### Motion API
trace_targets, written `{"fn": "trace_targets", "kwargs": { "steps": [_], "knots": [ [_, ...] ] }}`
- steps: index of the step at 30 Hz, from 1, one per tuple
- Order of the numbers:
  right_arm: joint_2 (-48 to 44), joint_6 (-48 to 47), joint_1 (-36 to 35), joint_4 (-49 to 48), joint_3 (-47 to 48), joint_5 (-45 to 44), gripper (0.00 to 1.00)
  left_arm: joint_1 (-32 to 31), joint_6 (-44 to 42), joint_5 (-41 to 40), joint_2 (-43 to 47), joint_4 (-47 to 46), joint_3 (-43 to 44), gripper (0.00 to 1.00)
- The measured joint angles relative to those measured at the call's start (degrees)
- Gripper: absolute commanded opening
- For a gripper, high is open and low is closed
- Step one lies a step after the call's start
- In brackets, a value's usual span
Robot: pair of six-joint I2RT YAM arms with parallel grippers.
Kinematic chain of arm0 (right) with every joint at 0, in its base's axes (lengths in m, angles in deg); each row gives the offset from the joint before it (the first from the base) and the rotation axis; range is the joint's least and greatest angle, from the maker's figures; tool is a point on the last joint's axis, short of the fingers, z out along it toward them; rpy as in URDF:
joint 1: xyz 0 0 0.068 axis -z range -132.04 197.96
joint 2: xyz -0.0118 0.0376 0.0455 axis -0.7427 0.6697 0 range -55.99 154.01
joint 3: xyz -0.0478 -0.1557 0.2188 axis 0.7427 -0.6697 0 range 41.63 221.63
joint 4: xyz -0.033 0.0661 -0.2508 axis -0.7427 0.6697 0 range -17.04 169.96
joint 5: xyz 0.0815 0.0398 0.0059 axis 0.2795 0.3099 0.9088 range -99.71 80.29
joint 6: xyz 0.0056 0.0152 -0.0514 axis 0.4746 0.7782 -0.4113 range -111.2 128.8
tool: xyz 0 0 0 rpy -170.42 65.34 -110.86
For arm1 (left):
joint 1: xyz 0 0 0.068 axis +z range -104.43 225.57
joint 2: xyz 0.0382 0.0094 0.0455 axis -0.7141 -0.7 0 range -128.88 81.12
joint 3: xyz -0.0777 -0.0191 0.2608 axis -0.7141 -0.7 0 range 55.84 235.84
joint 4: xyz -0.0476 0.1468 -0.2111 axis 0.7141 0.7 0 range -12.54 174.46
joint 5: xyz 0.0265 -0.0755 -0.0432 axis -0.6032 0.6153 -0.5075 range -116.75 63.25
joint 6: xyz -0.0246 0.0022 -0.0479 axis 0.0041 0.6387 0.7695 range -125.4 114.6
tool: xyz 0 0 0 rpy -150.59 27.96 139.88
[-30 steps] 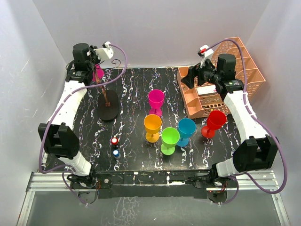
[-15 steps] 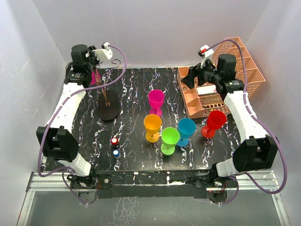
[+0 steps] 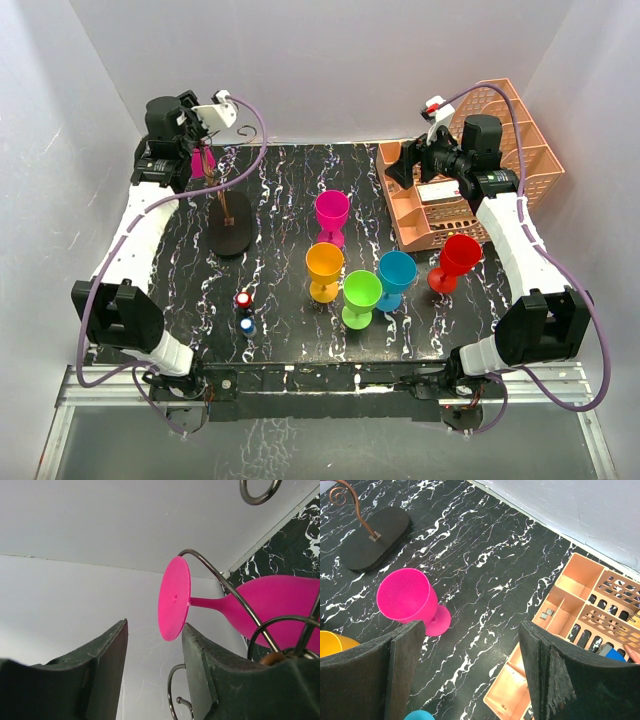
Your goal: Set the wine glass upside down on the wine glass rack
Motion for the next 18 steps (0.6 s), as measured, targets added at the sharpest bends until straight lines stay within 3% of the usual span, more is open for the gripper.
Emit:
{"fn": "trace_targets", "kwargs": {
  "steps": [10, 18],
  "knots": [
    [0.0, 0.0, 0.0, -0.2, -0.1, 0.4, 0.83, 0.0, 1.9, -0.1, 2.6, -0.5, 0.1, 0.57],
    [0.6, 0.8, 0.0, -0.3, -0.9, 3.5, 0.78, 0.0, 12.2, -0.1, 4.8, 2.6, 1.5, 0.6]
  ]
}}
